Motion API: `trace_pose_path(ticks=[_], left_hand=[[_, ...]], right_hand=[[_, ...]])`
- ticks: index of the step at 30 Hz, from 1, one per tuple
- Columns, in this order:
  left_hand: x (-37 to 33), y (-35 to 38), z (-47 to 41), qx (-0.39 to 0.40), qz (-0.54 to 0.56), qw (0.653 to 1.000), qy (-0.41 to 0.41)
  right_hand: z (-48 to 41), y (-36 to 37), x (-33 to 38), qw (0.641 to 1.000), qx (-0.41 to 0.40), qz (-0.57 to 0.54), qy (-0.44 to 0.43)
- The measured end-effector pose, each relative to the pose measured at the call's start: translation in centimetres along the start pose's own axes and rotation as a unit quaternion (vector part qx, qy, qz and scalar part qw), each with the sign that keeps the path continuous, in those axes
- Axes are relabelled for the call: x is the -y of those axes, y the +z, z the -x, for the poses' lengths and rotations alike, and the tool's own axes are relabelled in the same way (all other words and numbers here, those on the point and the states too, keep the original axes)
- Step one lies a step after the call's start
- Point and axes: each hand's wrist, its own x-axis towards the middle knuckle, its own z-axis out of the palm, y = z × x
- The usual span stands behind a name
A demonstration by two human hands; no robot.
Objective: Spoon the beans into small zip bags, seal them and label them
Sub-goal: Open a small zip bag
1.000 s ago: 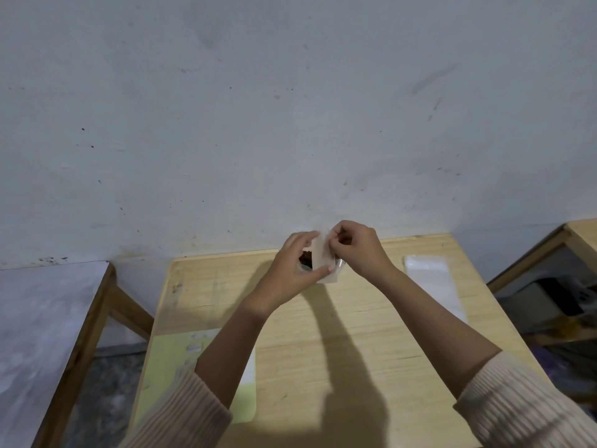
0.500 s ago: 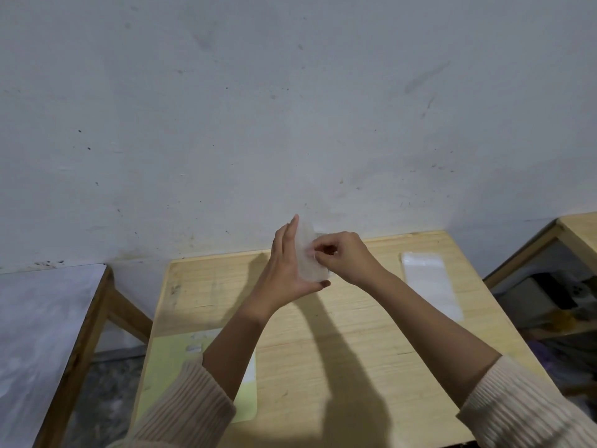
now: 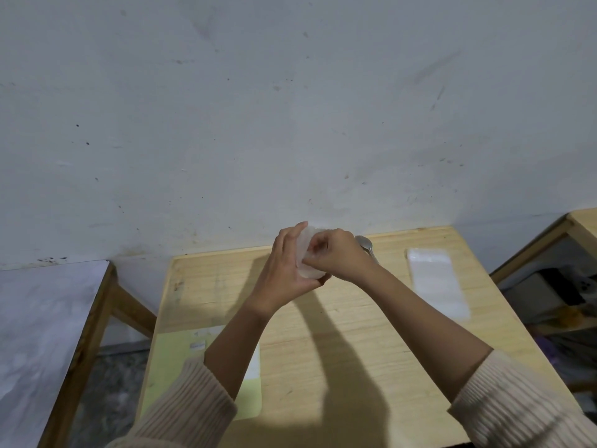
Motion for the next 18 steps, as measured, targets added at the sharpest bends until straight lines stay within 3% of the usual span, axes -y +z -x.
trace_pose_path(ticks=[4, 12, 18], left_hand=[[1.0, 0.1, 0.2, -0.023, 0.005, 1.0, 0.011], [2.1, 0.3, -0.3, -0.03, 0.041, 0.999, -0.007], [2.1, 0.8, -0.9, -0.068, -0.025, 0.994, 0.084]], right_hand=[[-0.8, 0.5, 0.0, 0.998, 0.007, 0.053, 0.016], [-2.4, -0.2, -0.6, 0.993, 0.037, 0.101, -0.055], [-3.1, -0.8, -1.2, 0.986, 0.064, 0.122, -0.099]])
